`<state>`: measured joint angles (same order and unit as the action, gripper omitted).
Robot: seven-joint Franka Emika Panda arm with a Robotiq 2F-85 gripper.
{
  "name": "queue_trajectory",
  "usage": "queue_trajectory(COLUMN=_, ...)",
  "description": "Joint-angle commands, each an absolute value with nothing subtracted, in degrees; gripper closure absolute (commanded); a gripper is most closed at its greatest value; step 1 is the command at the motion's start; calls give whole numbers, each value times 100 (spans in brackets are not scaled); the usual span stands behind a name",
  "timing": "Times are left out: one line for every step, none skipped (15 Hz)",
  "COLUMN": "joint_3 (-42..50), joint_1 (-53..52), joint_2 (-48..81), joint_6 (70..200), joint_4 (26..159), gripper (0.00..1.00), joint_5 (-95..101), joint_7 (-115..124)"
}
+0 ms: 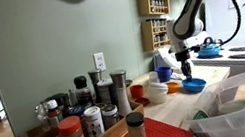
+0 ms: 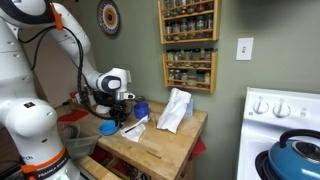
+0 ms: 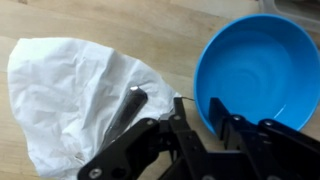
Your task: Remove the blue cup from the other blue cup, put it on the table, put the other blue cup inside the blue cup and then pour the contents of the blue bowl into the blue cup
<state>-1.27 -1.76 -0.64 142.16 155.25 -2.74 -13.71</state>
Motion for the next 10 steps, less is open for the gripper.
queue_trajectory(joint_3=-96, joint_1=-132, joint_2=-84, joint_6=14413, joint_4=15664, gripper=79, joint_5=-128, joint_7=-1284)
queue_trajectory(joint_3=-94, joint_1=-129, joint_2=-84, joint_6=14417, joint_4=15663, gripper=77, joint_5=-124, joint_7=-1281)
queue_trajectory(joint_3=-93, joint_1=-125, joint_2=-86, joint_6=14420, joint_4=15663, gripper=79, joint_5=-121, joint_7=-1278)
queue_trajectory(joint_3=-90, joint_1=-120, joint_2=-89, joint_6=14423, joint_4=15663, gripper=79, joint_5=-119, joint_7=-1279)
queue_trajectory(joint_3=-86, joint_1=-114, joint_2=-94, joint_6=14422, joint_4=15663, gripper=80, joint_5=-111, joint_7=-1274)
queue_trajectory(joint_3=-82, joint_1=-110, joint_2=-99, joint_6=14422, joint_4=15663, gripper=82, joint_5=-109, joint_7=-1276)
queue_trajectory(joint_3=-77, joint_1=-106, joint_2=-101, joint_6=14417, joint_4=15660, gripper=83, joint_5=-100, joint_7=-1273)
queue_trajectory(joint_3=-71, joint_1=-101, joint_2=-102, joint_6=14414, joint_4=15658, gripper=86, joint_5=-95, joint_7=-1273)
queue_trajectory(joint_3=-64, joint_1=-96, joint_2=-102, joint_6=14408, joint_4=15654, gripper=93, joint_5=-87, joint_7=-1272)
queue_trajectory(joint_3=-56, joint_1=-90, joint_2=-99, joint_6=14405, joint_4=15651, gripper=95, joint_5=-80, joint_7=-1271)
